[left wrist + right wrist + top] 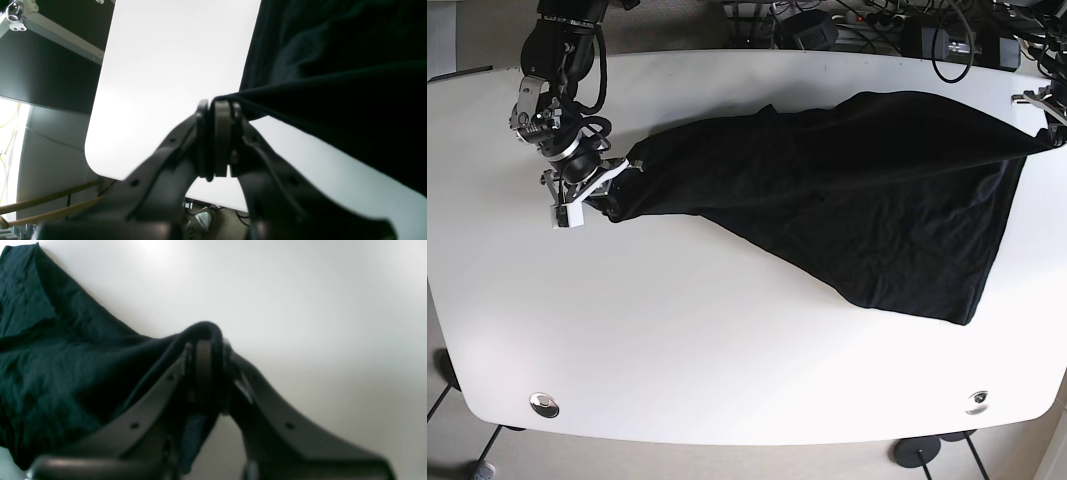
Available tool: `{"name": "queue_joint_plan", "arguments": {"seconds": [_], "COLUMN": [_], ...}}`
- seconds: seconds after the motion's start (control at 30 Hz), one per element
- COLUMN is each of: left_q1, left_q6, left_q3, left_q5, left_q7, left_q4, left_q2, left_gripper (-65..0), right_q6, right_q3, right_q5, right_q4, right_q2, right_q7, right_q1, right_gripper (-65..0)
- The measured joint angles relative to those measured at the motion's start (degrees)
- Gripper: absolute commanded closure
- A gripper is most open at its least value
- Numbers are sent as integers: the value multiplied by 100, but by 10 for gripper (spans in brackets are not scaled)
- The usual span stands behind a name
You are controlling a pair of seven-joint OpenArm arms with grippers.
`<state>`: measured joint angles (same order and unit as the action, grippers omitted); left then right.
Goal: Fold the T-shirt properly
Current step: 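Spread the black shirt across the table with both grippers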
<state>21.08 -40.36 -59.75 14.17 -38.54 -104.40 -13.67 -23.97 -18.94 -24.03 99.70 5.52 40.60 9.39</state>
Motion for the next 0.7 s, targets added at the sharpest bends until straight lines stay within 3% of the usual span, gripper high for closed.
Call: {"name": "queue_joint_plan", "arguments": {"seconds": [0.07,0.17,0.33,0.6,0.7], "left_q1": [2,-4,83,114,114], "left_q6": [0,-4,-26,-24,-22], "left_q3": [0,0,0,0,0], "left_q5": [-2,2,13,13,-7], "left_q7": [0,46,282,282,278], "left_q4": [2,199,348,350,350], "left_q2": [0,-2,13,15,13], "left_gripper": [-11,-11,-11,-19,-129], "right_q6": [-2,-15,-22,-22,-22], "right_q3": [-109,-723,-990,-986,-986], "right_q5": [-2,-20,-22,-20,-20], "right_q4": [0,-122,-468,-468,-468], "right_q2": [-79,-378,-378,-389,-389], "right_q7": [96,540,933,962,960], "right_q1": [-15,-146,-448,-450,-452], "right_gripper": [-21,-21,-21,-21,-21]}}
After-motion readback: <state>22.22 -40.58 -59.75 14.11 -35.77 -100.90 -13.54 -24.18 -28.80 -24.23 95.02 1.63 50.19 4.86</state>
